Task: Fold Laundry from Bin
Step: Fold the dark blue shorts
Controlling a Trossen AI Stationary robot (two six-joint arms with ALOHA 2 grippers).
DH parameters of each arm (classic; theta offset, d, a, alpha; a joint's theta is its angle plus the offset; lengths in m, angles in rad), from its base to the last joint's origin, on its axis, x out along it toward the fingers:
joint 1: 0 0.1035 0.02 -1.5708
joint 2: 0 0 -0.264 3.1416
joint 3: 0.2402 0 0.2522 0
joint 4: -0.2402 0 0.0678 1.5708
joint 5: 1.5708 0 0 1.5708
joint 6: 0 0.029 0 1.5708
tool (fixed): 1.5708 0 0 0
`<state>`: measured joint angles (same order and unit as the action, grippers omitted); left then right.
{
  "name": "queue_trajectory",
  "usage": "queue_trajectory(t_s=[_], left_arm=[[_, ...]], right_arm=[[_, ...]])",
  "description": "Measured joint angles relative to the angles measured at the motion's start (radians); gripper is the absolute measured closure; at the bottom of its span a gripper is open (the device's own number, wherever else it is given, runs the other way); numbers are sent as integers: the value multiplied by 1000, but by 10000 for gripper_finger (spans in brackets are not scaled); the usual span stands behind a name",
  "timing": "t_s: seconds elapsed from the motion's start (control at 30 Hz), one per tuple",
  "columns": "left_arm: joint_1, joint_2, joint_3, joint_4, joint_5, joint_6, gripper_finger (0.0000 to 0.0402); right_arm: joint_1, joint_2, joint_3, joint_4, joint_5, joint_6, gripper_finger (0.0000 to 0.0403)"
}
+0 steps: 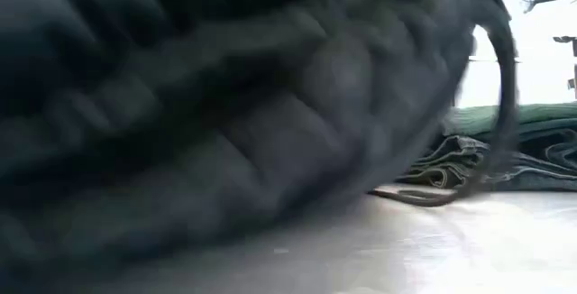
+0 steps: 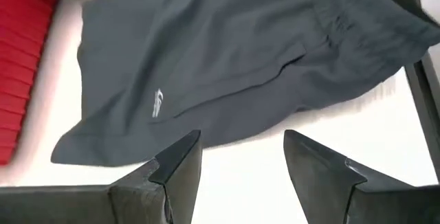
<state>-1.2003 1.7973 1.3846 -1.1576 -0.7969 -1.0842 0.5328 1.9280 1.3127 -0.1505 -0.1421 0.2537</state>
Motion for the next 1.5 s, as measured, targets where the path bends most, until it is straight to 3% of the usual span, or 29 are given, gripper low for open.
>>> queue_trajectory(t_s=[0.27, 0.47, 0.63, 0.8, 1.0, 1.5], left_arm=[[7, 3, -26, -3, -144, -77, 207], [89, 3, -82, 25, -296, -237, 207], [233, 3, -191, 232, -342, -284, 207], [362, 3, -303, 520, -269, -175, 207], [461, 3, -406, 876, -42, 60, 207], [650, 48, -440, 1011, 264, 74, 207]], right_arm=[[6, -167, -241, 392, 56, 272, 378], [31, -284, -257, 407, 134, 327, 378], [30, -317, -257, 355, 177, 449, 378], [29, -327, -257, 330, 215, 543, 378], [43, -386, -257, 257, 349, 635, 378], [45, -518, -256, -95, 556, 928, 378]])
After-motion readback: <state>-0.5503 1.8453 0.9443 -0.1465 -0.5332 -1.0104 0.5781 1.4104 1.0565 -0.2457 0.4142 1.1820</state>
